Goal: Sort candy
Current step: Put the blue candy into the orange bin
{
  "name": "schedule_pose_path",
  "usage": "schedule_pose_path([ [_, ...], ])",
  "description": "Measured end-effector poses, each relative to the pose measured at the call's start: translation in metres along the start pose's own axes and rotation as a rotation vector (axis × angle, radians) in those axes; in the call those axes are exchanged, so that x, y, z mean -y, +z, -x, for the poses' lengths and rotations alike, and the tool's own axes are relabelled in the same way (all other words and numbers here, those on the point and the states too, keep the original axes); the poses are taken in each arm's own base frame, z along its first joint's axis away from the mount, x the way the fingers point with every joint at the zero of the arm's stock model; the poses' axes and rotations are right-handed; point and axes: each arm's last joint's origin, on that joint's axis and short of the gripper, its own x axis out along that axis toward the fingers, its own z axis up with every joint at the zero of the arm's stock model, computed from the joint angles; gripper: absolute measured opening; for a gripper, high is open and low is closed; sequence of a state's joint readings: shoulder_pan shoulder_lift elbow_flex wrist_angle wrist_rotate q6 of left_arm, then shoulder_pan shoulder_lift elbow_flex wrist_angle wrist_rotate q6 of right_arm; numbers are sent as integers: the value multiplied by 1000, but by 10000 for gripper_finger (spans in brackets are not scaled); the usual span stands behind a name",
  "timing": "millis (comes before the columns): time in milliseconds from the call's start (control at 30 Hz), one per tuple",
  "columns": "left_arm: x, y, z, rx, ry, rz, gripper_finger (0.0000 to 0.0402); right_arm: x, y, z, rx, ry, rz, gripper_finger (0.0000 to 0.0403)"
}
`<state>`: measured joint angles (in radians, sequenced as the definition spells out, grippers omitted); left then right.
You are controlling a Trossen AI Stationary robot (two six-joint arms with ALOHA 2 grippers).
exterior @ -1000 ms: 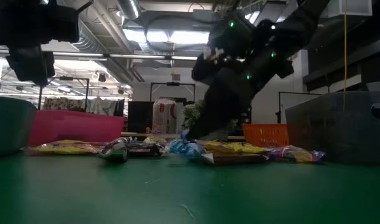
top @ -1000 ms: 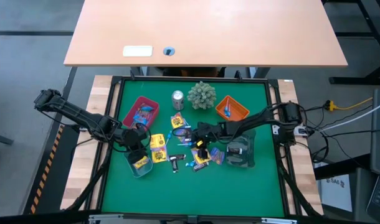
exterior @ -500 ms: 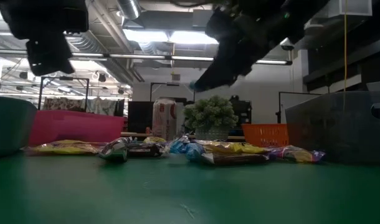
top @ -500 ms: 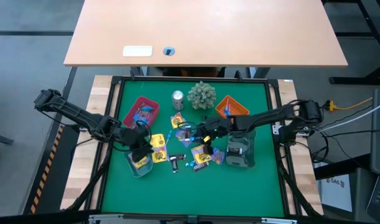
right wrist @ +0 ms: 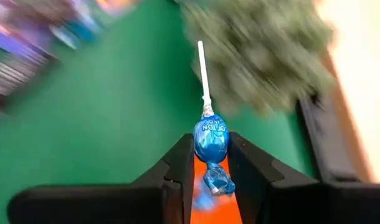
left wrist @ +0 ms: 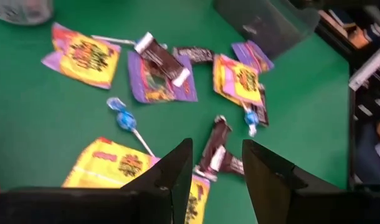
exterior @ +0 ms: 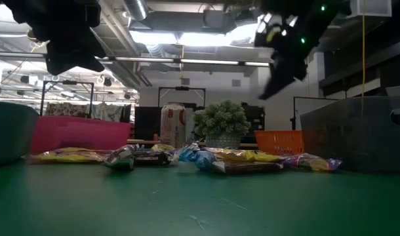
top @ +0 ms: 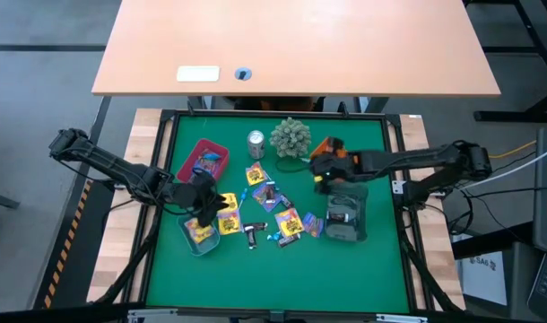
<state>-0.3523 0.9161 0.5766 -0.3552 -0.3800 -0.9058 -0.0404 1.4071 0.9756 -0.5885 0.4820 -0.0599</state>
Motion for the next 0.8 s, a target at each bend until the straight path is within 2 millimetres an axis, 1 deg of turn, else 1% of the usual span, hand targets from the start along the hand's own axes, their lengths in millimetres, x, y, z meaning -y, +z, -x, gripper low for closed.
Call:
schedule_pose_path([
  [100,-1,1,0,36,27,0,126,9,-13,-3,-130,-56,36,83],
  [233,-1,3,0,75,52,-22,126,17,-24,-7,-243,-65,55,83],
  [400,1,6,0,145,65,-98,126,26,-28,-10,-280,-78,35,83],
  [533,4,8,-4,182,83,-181,126,28,-28,-11,-284,-81,27,88],
  [633,8,8,-12,190,85,-248,126,27,-28,-11,-283,-80,29,108],
  [800,12,6,-23,186,95,-371,126,27,-28,-11,-283,-80,29,161],
])
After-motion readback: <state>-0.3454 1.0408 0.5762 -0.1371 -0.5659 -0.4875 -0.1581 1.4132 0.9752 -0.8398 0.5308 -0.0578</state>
